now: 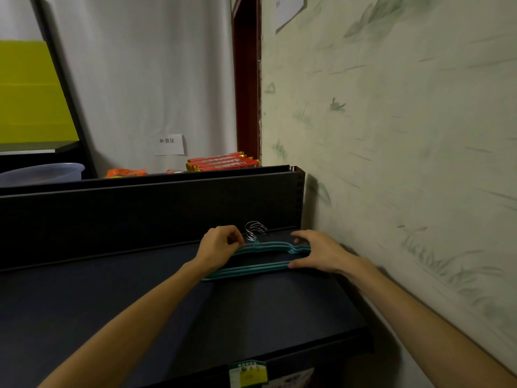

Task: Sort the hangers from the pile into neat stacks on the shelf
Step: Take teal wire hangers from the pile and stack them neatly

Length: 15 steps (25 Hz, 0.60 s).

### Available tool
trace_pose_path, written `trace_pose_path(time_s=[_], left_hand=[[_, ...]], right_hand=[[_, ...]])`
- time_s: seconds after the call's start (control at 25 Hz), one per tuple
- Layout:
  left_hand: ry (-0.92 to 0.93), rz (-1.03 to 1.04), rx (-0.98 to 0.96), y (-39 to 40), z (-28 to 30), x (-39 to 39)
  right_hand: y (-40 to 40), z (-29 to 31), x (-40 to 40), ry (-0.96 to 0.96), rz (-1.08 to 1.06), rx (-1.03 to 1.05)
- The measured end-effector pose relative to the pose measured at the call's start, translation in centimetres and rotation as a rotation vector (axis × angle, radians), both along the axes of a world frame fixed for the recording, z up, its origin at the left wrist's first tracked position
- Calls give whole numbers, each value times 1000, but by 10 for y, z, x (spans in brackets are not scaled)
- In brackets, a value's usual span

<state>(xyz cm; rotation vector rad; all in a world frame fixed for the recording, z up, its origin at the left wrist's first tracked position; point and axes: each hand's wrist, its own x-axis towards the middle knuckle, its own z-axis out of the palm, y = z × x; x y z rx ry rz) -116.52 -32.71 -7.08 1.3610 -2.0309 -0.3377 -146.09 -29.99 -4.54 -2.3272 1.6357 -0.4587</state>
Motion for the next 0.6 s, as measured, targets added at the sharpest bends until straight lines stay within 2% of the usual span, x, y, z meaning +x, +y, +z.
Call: trace_pose_path(time_s=[0.16, 0.36, 0.6], left_hand=[[-26, 30, -27, 0, -1, 0], [-49, 35, -61, 2, 4, -1], [-94, 50, -44, 2, 0, -2]], right_hand=[[-1, -3, -1, 35, 6, -49], [-2, -5, -1, -76, 15, 35], [7, -7, -1, -129, -7, -41]])
